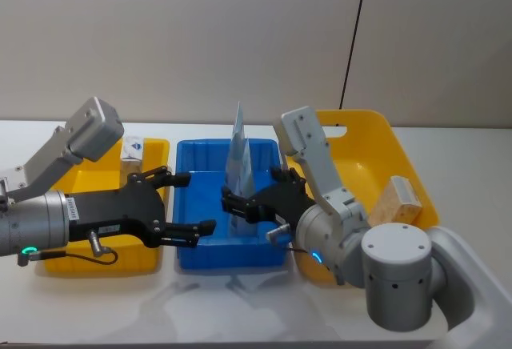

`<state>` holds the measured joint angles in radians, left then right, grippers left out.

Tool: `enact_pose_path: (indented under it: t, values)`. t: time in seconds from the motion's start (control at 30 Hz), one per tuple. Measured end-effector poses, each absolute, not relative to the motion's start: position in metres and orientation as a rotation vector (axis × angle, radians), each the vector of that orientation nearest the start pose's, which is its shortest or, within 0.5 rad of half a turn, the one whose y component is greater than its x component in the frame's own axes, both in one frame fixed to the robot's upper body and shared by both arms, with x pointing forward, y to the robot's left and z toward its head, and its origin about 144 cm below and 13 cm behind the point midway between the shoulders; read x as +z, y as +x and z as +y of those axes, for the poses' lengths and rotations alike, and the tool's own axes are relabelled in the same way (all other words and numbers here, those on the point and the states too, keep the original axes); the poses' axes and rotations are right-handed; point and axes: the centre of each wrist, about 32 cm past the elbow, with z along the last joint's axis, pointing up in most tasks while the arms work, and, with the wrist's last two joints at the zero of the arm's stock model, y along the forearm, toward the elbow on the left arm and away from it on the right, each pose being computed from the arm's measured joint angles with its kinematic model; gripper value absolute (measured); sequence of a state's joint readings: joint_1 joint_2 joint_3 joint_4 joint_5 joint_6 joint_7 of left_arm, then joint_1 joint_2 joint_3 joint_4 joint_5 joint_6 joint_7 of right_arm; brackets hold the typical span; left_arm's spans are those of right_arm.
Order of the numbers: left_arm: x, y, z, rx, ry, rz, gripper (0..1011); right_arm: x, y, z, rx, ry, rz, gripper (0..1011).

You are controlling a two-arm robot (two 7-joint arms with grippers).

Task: Bimanual collaborative sorting of washing and personal care products

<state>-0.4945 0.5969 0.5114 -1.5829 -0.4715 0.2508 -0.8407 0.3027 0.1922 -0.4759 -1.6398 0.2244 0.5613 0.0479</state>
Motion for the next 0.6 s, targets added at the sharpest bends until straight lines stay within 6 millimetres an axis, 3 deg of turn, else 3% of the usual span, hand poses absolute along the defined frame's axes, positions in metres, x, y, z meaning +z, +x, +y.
enact_pose_path:
  t: [0.6]
  values:
    - [1.281,0.543,0.261,0.354,0.259,-0.087,1000,1.228,0.515,-0.119,-1.088,-0.337,0.106,1003]
